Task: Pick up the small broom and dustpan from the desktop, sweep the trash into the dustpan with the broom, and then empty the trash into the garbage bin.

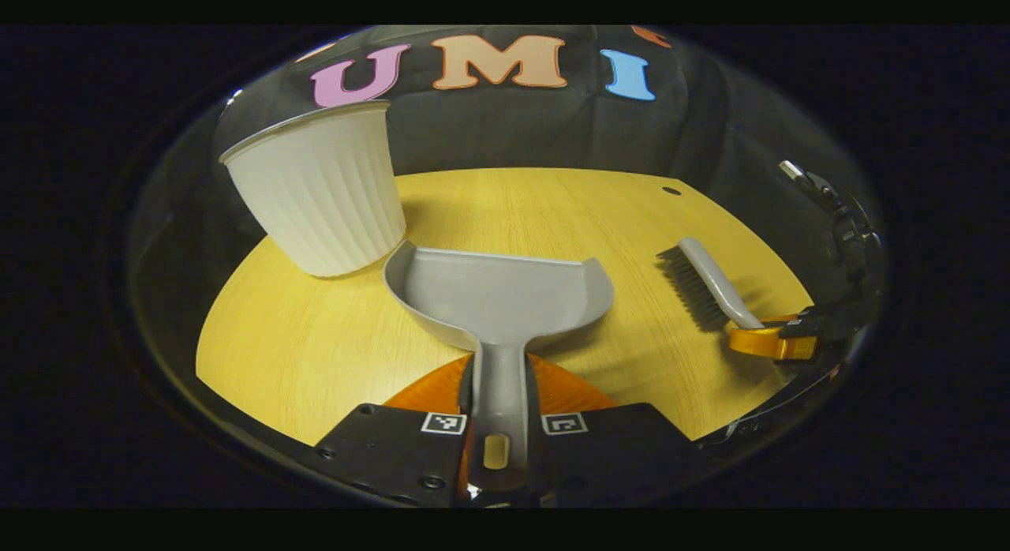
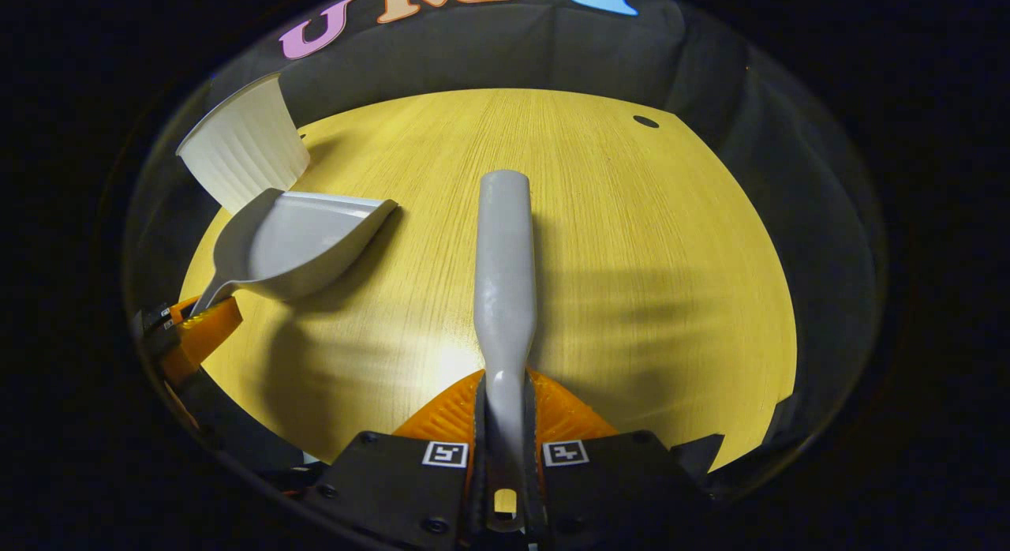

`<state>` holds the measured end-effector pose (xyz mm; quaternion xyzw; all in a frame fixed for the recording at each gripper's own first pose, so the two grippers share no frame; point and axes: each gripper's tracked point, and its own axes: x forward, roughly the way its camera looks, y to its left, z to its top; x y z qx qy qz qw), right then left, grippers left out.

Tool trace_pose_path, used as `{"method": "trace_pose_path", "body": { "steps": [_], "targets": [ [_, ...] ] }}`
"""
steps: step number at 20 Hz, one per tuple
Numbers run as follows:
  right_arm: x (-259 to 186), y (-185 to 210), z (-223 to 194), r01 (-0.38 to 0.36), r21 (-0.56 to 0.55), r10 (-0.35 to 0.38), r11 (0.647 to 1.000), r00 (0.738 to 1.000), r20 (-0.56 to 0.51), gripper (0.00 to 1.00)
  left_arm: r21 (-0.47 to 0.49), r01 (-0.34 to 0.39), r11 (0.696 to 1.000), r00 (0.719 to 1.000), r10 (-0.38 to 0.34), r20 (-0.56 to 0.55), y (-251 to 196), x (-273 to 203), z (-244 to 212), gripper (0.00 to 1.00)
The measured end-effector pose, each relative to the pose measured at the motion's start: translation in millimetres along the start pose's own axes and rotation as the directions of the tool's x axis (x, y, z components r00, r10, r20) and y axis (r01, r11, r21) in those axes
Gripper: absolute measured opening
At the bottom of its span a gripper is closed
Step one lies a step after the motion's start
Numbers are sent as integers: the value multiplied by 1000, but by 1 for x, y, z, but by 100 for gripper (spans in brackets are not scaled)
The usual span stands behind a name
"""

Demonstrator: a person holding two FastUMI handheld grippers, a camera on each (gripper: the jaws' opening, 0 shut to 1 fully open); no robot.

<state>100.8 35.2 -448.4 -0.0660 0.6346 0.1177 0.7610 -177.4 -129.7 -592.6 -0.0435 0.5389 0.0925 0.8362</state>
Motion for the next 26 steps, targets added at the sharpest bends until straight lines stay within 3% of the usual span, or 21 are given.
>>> {"method": "trace_pose_path", "body": {
  "steps": [4,6,7,9,10,12,14,16,20,26],
  "targets": [
    [-16,-4,6,-11,-17,11,1000,1000,-16,31,-41,4,999,999,-6,-46,-4,2,-13,29],
    [-29,-10,1,-12,-32,12,999,1000,-19,64,-25,7,1000,999,-8,-43,-7,0,-14,35],
    [-40,-10,-1,-11,-40,11,999,1000,-19,73,-20,9,1000,999,-10,-32,-9,-4,-11,43],
    [-37,-8,2,-13,-48,14,999,1000,10,100,1,-9,1000,1000,9,0,-8,-8,-5,89],
    [-42,-9,6,-12,-52,14,999,999,36,100,13,-26,1000,999,26,29,-6,-12,3,100],
    [-61,-11,17,-17,-67,25,998,993,117,100,24,-75,997,992,72,102,-4,-27,19,98],
    [-88,-17,36,-25,-76,43,997,967,251,100,34,-148,988,973,140,185,4,-48,43,99],
    [-127,-20,54,-53,-78,80,996,911,405,100,44,-228,973,930,204,306,9,-80,77,98],
    [-223,-31,75,-61,-108,119,992,721,683,100,53,-293,954,808,218,547,-9,-155,158,96],
    [-277,-30,73,-57,-63,83,996,489,869,100,38,-124,992,672,56,738,-58,-220,213,95]
  ]
}}
